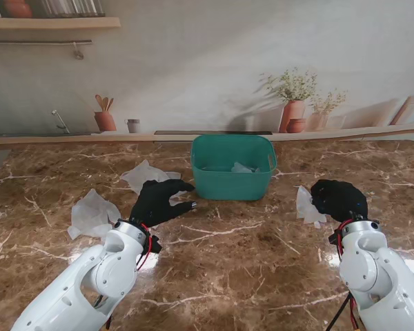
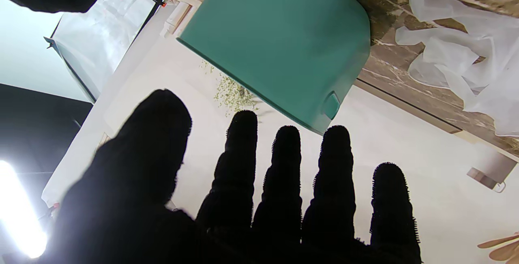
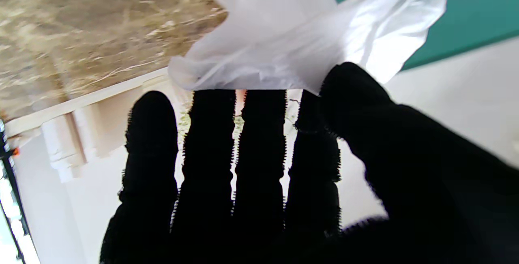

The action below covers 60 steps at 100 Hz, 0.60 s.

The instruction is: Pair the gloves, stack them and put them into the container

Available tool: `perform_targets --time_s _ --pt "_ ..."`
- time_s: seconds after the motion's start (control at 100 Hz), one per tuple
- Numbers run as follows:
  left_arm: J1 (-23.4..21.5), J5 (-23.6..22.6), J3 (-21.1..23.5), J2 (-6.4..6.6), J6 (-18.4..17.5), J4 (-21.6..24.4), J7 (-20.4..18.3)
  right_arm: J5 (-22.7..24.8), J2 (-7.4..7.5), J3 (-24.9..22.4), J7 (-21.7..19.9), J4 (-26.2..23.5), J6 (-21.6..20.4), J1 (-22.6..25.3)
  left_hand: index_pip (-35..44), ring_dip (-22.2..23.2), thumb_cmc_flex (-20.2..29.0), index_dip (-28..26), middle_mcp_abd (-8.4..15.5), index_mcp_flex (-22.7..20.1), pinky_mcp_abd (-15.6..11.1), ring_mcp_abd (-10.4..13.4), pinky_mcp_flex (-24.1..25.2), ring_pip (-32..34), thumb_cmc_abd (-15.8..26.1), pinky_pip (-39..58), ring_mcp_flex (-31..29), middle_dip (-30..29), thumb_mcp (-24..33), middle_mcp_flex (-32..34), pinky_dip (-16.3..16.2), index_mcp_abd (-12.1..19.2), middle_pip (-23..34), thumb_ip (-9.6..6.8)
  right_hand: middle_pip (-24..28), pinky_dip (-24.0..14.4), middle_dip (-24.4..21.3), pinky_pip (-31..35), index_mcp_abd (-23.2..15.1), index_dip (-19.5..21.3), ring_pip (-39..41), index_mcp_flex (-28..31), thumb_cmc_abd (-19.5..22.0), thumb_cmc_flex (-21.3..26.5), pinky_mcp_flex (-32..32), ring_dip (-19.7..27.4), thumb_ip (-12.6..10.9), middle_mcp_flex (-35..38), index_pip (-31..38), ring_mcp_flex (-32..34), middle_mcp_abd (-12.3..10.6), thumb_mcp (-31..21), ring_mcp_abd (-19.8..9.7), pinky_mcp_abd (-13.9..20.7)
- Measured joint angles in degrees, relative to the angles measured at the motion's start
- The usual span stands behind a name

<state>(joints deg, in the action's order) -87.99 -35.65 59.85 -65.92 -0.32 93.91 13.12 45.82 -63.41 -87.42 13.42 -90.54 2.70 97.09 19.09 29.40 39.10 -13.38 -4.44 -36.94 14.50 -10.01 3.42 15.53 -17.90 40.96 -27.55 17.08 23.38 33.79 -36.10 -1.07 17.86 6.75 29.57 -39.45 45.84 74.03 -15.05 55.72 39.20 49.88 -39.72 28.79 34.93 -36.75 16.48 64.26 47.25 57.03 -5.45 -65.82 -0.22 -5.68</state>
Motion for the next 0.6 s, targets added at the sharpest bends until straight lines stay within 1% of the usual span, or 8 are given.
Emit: perform_targets --time_s 0.11,0.22,0.25,0.39,0.45,0.49,0.52,0.6 --pt "-0.3 -0.1 0.0 -0.02 -0.8 0.0 0.2 -3.1 -0.54 -0.2 -0.5 -3.2 -1.8 2.0 0.0 0.0 0.0 0.0 0.0 0.0 0.0 0.0 0.0 0.0 0.0 0.0 0.0 0.0 0.1 0.0 0.0 0.1 0.0 0.0 0.0 0.0 0.0 0.1 0.6 0.0 0.2 0.0 0.1 0.2 0.0 -0.1 -0.1 0.0 0.0 -0.4 0.0 0.0 0.1 -0.1" --pt "-0.7 -0.2 0.2 -0.03 -2.0 -0.1 0.5 -5.9 -0.7 -0.5 -4.1 -7.0 -3.5 4.3 0.0 0.0 0.0 0.0 0.0 0.2 0.1 0.0 0.0 0.0 -0.1 0.0 0.0 0.0 0.9 0.0 0.0 0.1 0.0 0.0 0.1 0.0 0.1 0.6 0.7 -0.1 0.3 0.0 0.1 0.2 0.0 -0.1 -0.5 0.0 0.1 -0.4 0.1 0.0 0.2 -0.1" --pt "-0.8 -0.2 0.2 -0.03 -2.3 -0.1 0.6 -6.4 -0.7 -0.5 -4.7 -7.8 -3.8 4.7 0.0 0.0 0.0 0.0 0.0 0.2 0.1 0.0 0.0 0.0 -0.2 0.0 0.0 0.0 2.8 0.0 0.0 0.2 0.0 0.0 0.1 0.0 0.1 0.8 0.7 -0.1 0.3 0.0 0.1 0.2 0.0 -0.1 -0.5 0.0 0.1 -0.4 0.1 0.0 0.2 -0.1" --pt "-1.2 -0.4 0.2 0.0 -3.8 -0.2 0.8 -8.1 -0.7 0.6 -4.7 -9.6 -5.2 5.8 0.0 0.0 0.0 0.0 0.1 0.2 0.1 0.0 0.0 0.0 -3.0 0.0 0.5 0.0 4.8 -0.7 0.0 0.6 -0.1 0.0 0.1 0.0 0.7 0.8 1.0 -0.1 0.9 0.0 0.2 0.2 0.0 -0.1 -0.5 0.5 0.1 0.2 0.1 0.0 0.4 -0.1" --pt "-1.3 -0.6 0.2 0.07 -5.1 -0.3 0.7 -10.2 -0.7 1.1 -5.0 -10.6 -6.2 6.4 -0.2 0.0 0.0 0.0 0.4 1.7 0.1 0.0 0.0 0.0 -3.5 0.0 0.5 0.0 5.0 -1.5 0.0 0.8 -0.5 0.0 0.1 0.0 0.7 1.4 1.4 -0.1 1.0 0.0 0.2 0.2 0.5 -0.2 -0.5 0.5 0.2 0.2 0.1 0.0 0.4 -0.1" --pt "-1.3 -0.7 0.1 0.16 -6.0 -0.4 0.5 -11.3 -0.7 1.5 -5.3 -11.2 -6.8 6.7 -1.2 0.0 -1.0 0.1 0.6 3.3 0.2 0.0 0.0 0.0 -4.8 0.0 2.0 0.0 7.4 -2.0 0.0 0.9 -0.4 -0.13 0.1 0.0 0.7 1.5 1.4 -0.1 1.2 0.0 0.2 0.2 0.6 -0.6 -0.5 0.7 0.2 0.2 0.1 0.0 0.4 -0.1" --pt "-1.3 -0.7 0.0 0.22 -6.7 -0.5 0.4 -11.9 -0.7 1.9 -5.5 -11.7 -7.2 7.0 -1.6 0.0 -0.7 0.1 0.6 4.4 0.2 0.0 0.0 0.0 -5.3 0.0 1.2 0.0 8.5 -2.2 0.0 0.9 -0.4 -0.14 0.3 0.0 0.7 1.5 1.4 -0.1 1.7 0.0 0.2 0.2 0.6 -0.7 -0.5 0.8 0.2 0.8 0.1 0.0 0.4 -0.1" --pt "-1.2 -0.8 -0.4 0.36 -8.0 -0.8 0.1 -14.2 -0.7 3.1 -6.4 -12.8 -8.4 7.5 -3.1 0.0 -0.7 0.9 1.1 5.4 0.2 0.0 0.0 0.0 -7.2 -0.1 2.0 0.0 9.4 -3.6 0.0 1.0 -0.5 -0.07 0.7 0.1 0.8 1.6 1.5 -0.1 1.8 0.0 0.2 0.2 0.7 -0.7 -0.5 1.2 0.6 0.7 0.1 0.0 0.4 -0.1"
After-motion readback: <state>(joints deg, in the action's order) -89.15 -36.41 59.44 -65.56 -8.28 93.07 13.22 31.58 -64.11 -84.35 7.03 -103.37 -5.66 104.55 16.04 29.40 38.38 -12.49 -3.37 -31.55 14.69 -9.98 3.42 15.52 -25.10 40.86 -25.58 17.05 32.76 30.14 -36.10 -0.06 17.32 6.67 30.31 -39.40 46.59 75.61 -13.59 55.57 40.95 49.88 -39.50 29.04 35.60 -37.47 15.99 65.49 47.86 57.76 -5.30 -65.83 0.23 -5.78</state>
